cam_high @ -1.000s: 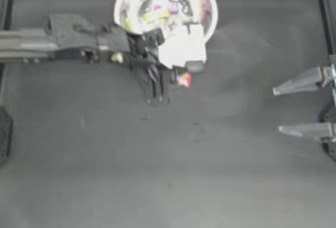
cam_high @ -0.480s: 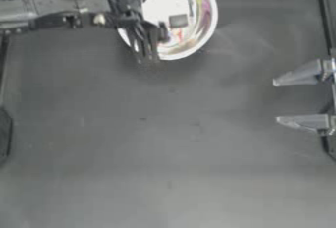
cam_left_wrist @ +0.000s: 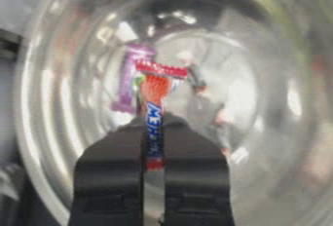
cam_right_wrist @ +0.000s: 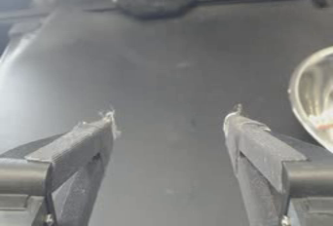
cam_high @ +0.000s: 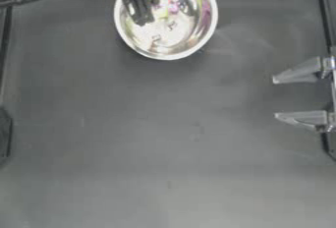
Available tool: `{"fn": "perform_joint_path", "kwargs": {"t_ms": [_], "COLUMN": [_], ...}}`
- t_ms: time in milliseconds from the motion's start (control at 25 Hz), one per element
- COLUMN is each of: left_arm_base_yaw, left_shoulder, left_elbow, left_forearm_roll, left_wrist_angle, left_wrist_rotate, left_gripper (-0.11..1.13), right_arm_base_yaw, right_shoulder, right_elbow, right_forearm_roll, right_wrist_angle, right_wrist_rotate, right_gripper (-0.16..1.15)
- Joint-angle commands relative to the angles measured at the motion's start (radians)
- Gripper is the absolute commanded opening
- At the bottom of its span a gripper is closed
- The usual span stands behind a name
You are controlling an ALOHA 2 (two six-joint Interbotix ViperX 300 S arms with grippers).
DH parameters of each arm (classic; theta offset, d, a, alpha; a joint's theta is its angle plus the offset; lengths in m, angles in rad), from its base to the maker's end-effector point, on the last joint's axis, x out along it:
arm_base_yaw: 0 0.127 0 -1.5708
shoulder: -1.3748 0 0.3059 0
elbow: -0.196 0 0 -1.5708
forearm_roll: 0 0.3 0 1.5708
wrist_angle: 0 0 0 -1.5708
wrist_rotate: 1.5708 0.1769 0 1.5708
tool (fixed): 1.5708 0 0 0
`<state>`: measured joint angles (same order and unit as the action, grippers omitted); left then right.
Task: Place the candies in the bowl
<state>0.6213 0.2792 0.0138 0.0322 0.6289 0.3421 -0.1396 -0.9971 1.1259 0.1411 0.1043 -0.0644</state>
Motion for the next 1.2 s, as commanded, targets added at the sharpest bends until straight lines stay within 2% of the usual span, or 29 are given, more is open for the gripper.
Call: {"fn": "perform_joint_path", "kwargs": {"t_ms": [40, 120, 200, 360, 440, 520, 880, 1200], "left_arm_base_yaw": [0.017, 0.025, 0.032, 0.037, 0.037, 0.037, 0.014, -0.067], "left_shoulder": [0.038, 0.083, 0.112, 0.115, 0.103, 0.092, -0.028, -0.221], "left_elbow": [-0.13, -0.176, -0.207, -0.218, -0.212, -0.202, -0.149, 0.014], "left_forearm_roll": [-0.005, -0.012, -0.034, -0.11, -0.121, -0.121, -0.121, -0.123], "left_wrist_angle": [0.071, 0.126, 0.158, 0.158, 0.158, 0.156, 0.13, 0.035], "left_wrist_rotate": [0.008, 0.008, 0.006, 0.026, 0.031, 0.029, 0.029, 0.017], "left_gripper": [0.27, 0.33, 0.44, 0.8, 0.96, 1.05, 0.97, 0.96], "right_arm_base_yaw": [-0.003, -0.002, -0.002, -0.003, -0.002, -0.003, -0.003, -0.008], "right_shoulder": [0.009, 0.009, 0.011, 0.011, 0.011, 0.009, 0.009, 0.011], "right_elbow": [-0.011, -0.009, -0.006, -0.003, -0.005, -0.003, -0.005, -0.008], "right_forearm_roll": [0.008, 0.011, 0.011, 0.009, 0.008, 0.008, 0.008, 0.011], "right_wrist_angle": [-0.017, -0.02, -0.02, -0.02, -0.02, -0.02, -0.02, -0.02], "right_wrist_rotate": [0.002, 0.002, 0.002, 0.002, 0.002, 0.002, 0.002, 0.002], "right_gripper": [0.97, 0.97, 0.97, 0.97, 0.97, 0.97, 0.97, 0.97]}}
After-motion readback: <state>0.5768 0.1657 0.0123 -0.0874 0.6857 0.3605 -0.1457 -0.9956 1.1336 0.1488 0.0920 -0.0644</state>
